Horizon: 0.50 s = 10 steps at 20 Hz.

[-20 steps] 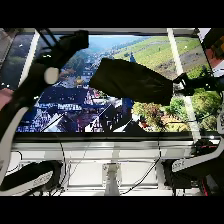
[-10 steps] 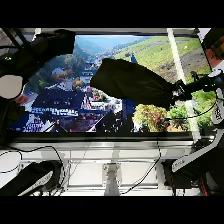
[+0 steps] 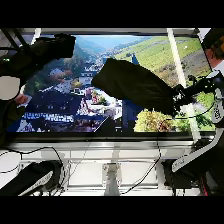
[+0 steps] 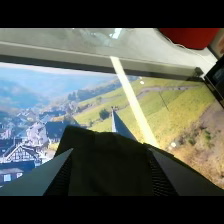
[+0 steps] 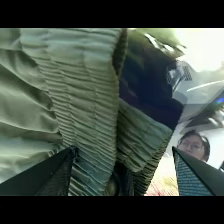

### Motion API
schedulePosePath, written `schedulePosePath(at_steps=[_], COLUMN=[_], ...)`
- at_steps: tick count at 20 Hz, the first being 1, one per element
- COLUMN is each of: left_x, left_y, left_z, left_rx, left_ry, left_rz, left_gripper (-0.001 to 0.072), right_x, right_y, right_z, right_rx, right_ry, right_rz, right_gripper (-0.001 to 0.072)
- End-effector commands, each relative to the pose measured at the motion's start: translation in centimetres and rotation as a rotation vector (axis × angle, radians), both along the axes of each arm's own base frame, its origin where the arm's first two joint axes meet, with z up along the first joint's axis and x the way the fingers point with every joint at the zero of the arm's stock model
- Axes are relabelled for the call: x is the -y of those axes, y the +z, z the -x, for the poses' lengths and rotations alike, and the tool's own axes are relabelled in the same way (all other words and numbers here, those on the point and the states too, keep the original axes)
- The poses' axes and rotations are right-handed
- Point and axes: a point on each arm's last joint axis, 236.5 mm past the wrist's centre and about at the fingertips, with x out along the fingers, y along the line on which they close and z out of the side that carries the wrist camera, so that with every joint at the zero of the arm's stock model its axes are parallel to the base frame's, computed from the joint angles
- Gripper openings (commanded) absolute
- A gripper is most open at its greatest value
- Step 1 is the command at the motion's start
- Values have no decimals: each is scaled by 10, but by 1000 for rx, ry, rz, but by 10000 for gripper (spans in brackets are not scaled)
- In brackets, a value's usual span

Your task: Fold the clothes and pants, and hang the long-sleeved shirts on hangers.

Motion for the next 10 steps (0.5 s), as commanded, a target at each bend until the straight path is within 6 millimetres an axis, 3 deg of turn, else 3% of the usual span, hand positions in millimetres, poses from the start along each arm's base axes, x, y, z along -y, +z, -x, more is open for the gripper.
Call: schedulePosePath(at_steps=[1,6,8,10], left_x=[0,0,0,0], left_y=[0,0,0,0], left_z=[1,1,1,1], left_rx=[-3,-2,-3,-3], left_ry=[-1,-1,-1,-1], left_rz=[0,0,0,2], left_gripper=[535,534,534,533], right_x=[1,-20,-26,-28], right_y=[-3,-24,-29,-26], right_z=[3,1,-9,-16], right_rx=[-14,-44,-6,19], right_ry=[9,30,46,38], right_rz=[2,-50,-35,-32], right_gripper=[696,664,466,181])
